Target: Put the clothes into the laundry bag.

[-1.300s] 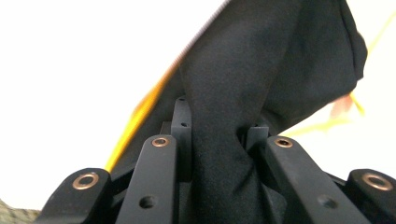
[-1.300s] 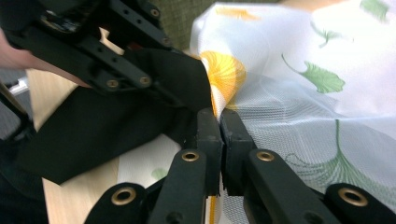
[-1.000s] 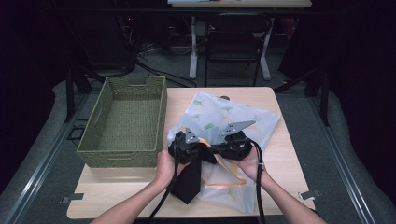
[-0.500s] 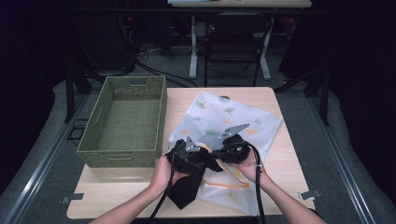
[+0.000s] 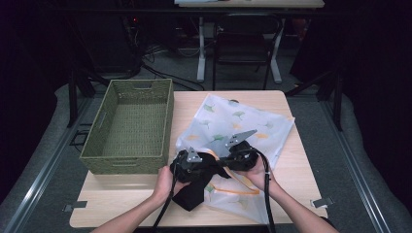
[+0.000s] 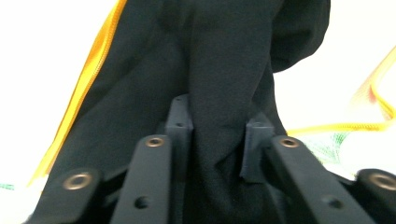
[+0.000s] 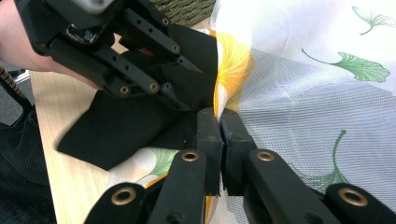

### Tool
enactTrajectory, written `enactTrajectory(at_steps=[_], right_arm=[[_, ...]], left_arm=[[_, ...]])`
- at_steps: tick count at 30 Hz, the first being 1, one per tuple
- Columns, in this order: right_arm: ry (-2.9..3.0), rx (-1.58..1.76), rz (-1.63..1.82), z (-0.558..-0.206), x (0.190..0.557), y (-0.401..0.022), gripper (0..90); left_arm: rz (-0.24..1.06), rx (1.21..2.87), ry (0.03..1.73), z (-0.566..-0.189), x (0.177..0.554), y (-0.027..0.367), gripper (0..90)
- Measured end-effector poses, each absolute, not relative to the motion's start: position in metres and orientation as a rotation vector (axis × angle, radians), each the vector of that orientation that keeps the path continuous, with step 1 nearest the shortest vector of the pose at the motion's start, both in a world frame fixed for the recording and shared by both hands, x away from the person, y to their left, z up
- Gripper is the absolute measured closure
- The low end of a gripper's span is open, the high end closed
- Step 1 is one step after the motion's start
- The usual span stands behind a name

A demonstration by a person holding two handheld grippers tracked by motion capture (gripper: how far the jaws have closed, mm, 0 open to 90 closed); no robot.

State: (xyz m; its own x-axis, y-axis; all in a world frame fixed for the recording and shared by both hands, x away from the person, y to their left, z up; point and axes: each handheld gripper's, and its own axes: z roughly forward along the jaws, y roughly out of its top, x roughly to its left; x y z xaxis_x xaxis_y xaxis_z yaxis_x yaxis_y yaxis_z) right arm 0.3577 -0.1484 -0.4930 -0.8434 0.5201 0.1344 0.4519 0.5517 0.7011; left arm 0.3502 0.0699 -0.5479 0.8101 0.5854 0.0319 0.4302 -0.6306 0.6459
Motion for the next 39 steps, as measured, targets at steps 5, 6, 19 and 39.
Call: enactTrajectory(at_steps=[5, 6, 19, 39], right_arm=[[2.674, 0.825, 1.214, -0.488, 0.356, -0.147, 88.3], [2.674, 0.825, 1.214, -0.488, 0.356, -0.147, 88.3], [2.682, 0.860, 1.271, -0.488, 0.356, -0.152, 88.2], [2.679, 0.860, 1.202, -0.492, 0.358, -0.152, 88.2]], left_arm=[[0.355, 2.279, 0.757, -0.537, 0.349, 0.068, 75.8], [0.355, 2.279, 0.757, -0.537, 0.349, 0.068, 75.8], [0.341, 2.159, 0.829, -0.544, 0.366, 0.048, 69.5], [0.292, 2.349, 0.794, -0.538, 0.335, 0.070, 28.6]])
